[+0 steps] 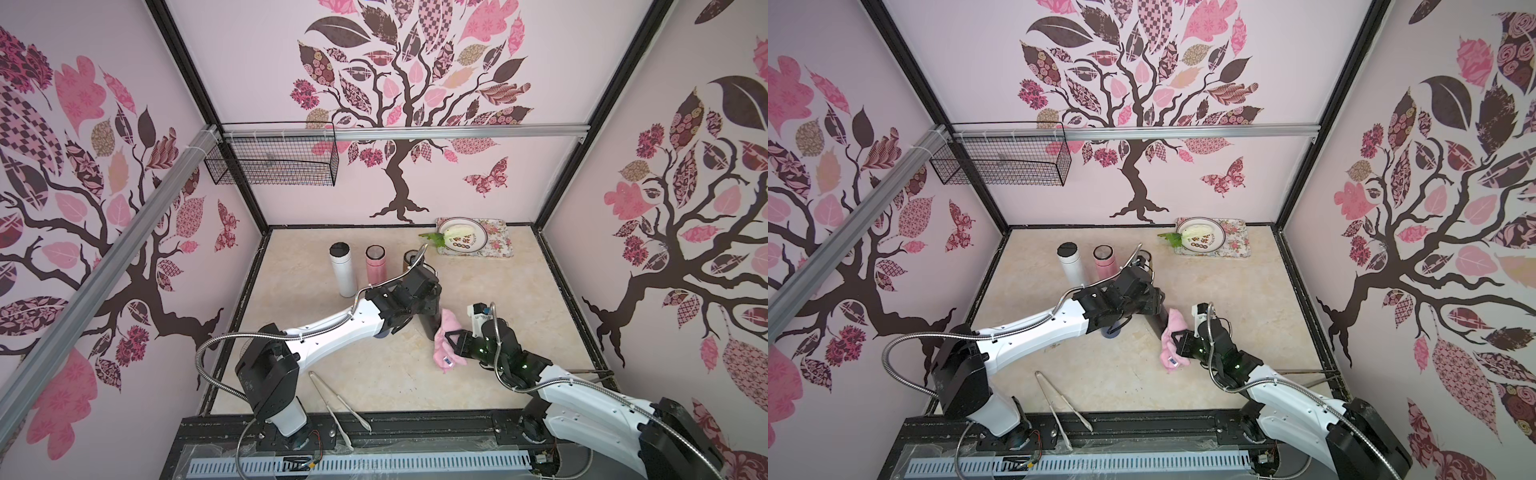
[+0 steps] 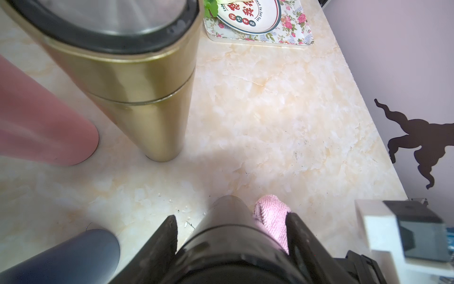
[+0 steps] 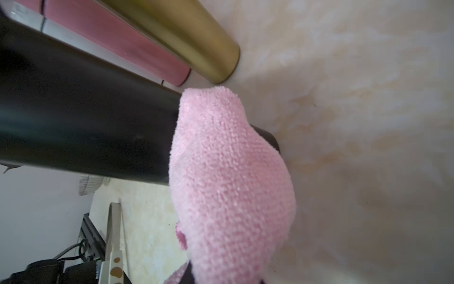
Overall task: Wipe the surface of the thermos
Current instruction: Wipe the dirt from the surface of the thermos.
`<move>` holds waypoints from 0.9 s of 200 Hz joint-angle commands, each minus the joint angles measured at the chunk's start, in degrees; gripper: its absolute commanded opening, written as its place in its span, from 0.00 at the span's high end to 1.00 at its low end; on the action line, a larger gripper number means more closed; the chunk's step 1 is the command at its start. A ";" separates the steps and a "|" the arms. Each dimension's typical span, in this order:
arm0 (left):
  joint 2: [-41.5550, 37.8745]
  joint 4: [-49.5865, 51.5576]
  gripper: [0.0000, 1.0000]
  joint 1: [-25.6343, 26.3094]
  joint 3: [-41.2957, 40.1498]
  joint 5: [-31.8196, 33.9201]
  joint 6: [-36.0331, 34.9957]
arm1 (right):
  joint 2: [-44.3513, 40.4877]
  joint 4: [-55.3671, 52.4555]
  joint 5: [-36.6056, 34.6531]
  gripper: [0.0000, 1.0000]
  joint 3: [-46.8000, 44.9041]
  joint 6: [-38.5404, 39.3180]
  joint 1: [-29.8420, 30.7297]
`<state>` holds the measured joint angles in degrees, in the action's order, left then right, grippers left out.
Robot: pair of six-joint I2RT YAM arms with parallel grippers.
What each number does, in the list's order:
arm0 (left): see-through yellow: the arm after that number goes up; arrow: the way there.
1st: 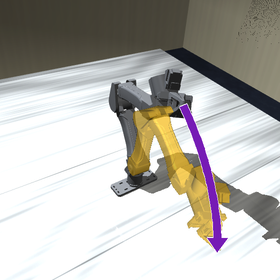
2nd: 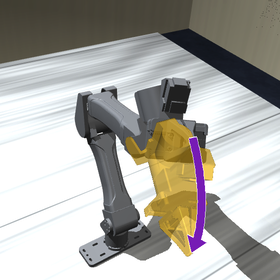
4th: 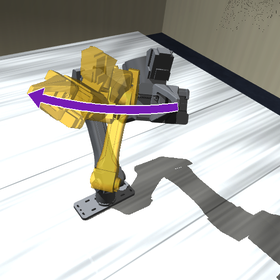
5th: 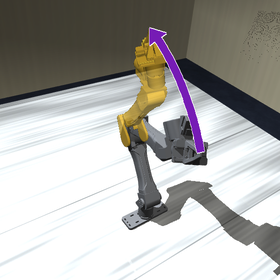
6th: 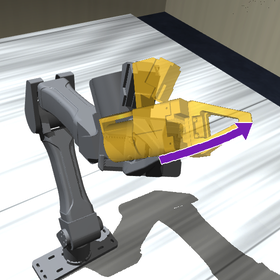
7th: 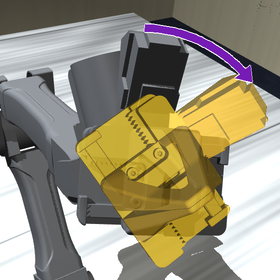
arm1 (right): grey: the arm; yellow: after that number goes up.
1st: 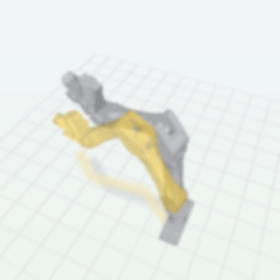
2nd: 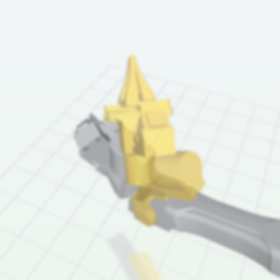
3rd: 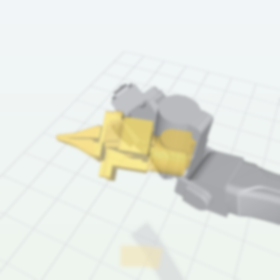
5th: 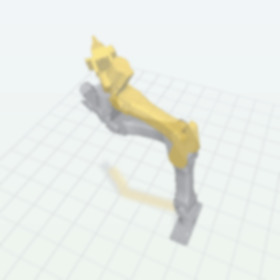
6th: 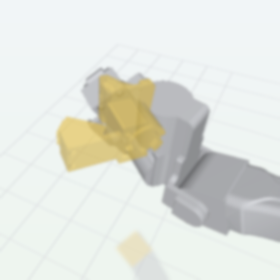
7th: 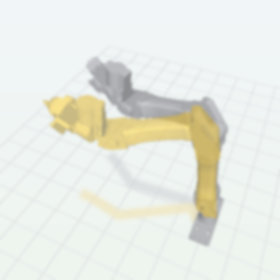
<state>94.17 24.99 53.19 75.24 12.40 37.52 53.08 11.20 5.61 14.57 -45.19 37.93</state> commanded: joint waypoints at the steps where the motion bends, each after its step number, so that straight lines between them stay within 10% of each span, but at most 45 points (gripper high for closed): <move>1: 1.75 1.68 1.00 0.42 3.12 -0.69 0.36 | -2.48 3.02 2.03 1.00 2.71 0.31 0.82; 60: 1.83 2.78 1.00 0.40 4.03 1.34 0.45 | 3.62 11.83 3.38 1.00 12.40 3.63 7.01; 180: -0.04 -1.82 1.00 0.42 0.55 -3.58 1.68 | 10.96 16.56 -12.43 1.00 -1.34 3.41 6.95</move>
<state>95.42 25.39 52.93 76.77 13.02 37.85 62.72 24.86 -3.49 12.64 -43.07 44.88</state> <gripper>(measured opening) 0.639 0.114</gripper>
